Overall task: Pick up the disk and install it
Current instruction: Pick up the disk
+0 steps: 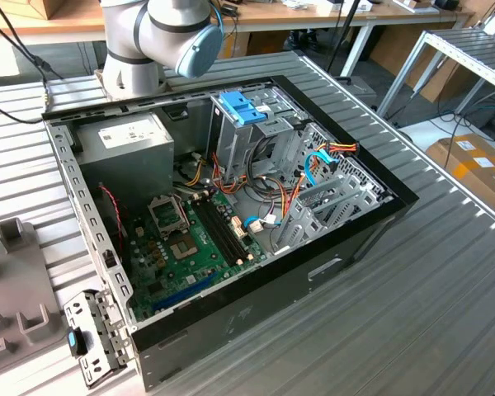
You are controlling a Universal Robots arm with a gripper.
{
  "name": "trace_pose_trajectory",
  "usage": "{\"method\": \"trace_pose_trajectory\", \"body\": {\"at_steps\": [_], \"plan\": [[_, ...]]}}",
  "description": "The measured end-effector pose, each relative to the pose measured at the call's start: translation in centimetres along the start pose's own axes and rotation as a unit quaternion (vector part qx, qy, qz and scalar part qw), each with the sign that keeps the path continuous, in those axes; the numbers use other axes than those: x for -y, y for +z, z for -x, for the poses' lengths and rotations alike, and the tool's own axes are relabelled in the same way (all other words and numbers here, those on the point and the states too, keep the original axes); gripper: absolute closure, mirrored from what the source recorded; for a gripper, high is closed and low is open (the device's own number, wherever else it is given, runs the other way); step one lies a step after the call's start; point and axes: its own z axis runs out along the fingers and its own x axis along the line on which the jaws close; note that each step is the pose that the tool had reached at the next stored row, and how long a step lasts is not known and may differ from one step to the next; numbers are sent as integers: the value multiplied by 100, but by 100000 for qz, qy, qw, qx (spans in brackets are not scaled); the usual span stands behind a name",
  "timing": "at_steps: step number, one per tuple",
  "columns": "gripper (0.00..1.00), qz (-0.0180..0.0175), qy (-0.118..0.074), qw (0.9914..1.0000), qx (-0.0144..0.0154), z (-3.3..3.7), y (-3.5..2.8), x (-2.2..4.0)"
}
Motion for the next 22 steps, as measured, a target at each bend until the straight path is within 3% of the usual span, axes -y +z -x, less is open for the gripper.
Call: {"method": "trace_pose_trajectory", "body": {"at_steps": [3, 10, 13, 22], "plan": [[65, 12, -1, 100000, -6, 1, -53, 0], [65, 2, -1, 100000, -2, 1, -58, 0], [65, 5, -1, 100000, -3, 2, -88, 1], [65, 6, 0, 100000, -2, 5, -271, 2]]}}
